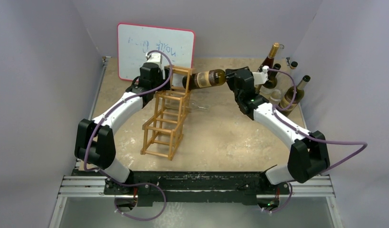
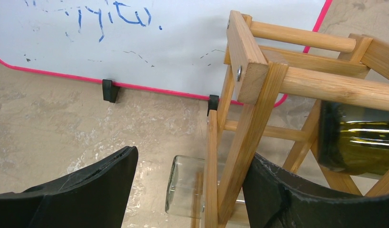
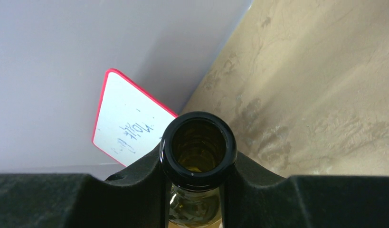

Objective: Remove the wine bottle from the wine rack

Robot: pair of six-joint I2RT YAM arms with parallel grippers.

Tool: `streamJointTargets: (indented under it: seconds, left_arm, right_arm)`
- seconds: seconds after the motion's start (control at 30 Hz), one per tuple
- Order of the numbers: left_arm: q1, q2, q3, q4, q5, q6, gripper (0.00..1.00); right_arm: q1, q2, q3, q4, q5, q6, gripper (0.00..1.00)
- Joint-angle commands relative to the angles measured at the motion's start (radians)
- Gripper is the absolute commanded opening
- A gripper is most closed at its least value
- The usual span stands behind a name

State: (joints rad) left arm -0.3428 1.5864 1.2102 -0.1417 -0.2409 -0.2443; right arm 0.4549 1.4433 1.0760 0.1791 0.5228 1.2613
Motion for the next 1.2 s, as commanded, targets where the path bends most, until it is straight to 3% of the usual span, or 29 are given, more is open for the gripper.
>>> streamJointTargets:
  seconds: [0.0,0.17,0.4,0.6,0.73,0.93,1.17]
  left_arm:
    - [0.017,-0.026,0.041,0.008,-0.087,0.000,0.76]
    - [0.016,-0.027,0.044,0.007,-0.083,0.000,0.77]
    - [0.017,-0.027,0.045,0.002,-0.084,0.002,0.77]
    - [0.017,-0.029,0.046,0.002,-0.080,0.001,0.78]
    - [0.016,-0.028,0.046,0.001,-0.075,-0.001,0.78]
    - [0.017,-0.028,0.046,0.002,-0.071,-0.002,0.78]
    - [0.017,-0.025,0.044,0.001,-0.068,-0.001,0.78]
  right_arm:
    - [-0.010,-0.074,0.005,0.085,0.059,-0.096,0.00]
    - [-0.009,-0.112,0.017,0.086,0.049,-0.230,0.00]
    - [-0.009,-0.183,0.056,0.105,-0.049,-0.552,0.00]
    - [-0.009,-0.288,0.063,0.029,-0.140,-0.838,0.00]
    - [-0.009,-0.382,0.015,-0.069,-0.138,-0.924,0.00]
    - [-0.009,-0.476,-0.075,-0.247,0.069,-0.927,0.00]
    - [-0.012,-0.495,-0.152,-0.311,0.363,-0.874,0.00]
